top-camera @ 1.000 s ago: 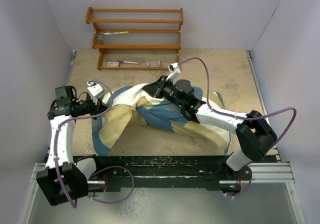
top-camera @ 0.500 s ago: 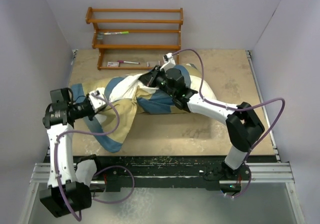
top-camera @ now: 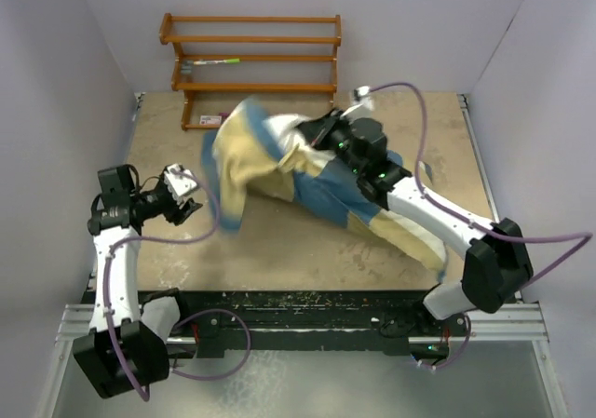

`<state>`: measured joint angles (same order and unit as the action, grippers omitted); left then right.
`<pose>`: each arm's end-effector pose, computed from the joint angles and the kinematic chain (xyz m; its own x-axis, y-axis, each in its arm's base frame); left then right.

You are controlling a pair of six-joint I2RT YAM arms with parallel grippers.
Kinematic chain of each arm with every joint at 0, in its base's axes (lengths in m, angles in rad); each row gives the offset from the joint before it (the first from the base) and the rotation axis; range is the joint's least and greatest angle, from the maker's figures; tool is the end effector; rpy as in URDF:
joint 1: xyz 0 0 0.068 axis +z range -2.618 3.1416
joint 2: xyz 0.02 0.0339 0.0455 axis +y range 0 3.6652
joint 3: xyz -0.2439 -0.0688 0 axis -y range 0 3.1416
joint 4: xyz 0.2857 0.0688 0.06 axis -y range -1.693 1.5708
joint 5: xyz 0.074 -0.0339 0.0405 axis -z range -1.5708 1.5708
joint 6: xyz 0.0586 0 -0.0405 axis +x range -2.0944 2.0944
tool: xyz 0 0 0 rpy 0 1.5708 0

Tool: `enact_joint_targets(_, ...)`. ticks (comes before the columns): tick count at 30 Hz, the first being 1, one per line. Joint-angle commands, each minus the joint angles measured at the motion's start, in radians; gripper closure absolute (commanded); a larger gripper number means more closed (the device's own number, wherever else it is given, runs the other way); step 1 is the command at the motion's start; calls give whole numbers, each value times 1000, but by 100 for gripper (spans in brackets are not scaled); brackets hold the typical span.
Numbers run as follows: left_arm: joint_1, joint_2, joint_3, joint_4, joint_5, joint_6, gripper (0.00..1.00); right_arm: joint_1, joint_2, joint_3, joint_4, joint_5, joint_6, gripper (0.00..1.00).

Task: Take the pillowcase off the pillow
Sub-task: Remove the pillow from the pillowcase.

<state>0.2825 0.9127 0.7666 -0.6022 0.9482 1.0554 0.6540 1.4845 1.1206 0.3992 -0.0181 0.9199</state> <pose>0.2452 0.0216 0.2506 0.0340 0.5382 -0.8421 0.7702 0.5229 0.3652 0.3326 0.2563 0.3156 -0.4784 0.6355 -0.6060 -0.3995 0.4570 0.7947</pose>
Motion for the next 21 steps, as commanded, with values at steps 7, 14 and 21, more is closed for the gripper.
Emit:
enact_joint_targets(7,43,100,706,-386,356,-412,17,12,-97,-67,383,382,-202,100)
enact_joint_targets(14,-42,86,695,-112,237,-555,11,108,-42,-105,389,414,-246,100)
enact_joint_targets(21,-421,137,449,101,-265,-628,12,193,52,-61,398,452,-242,100)
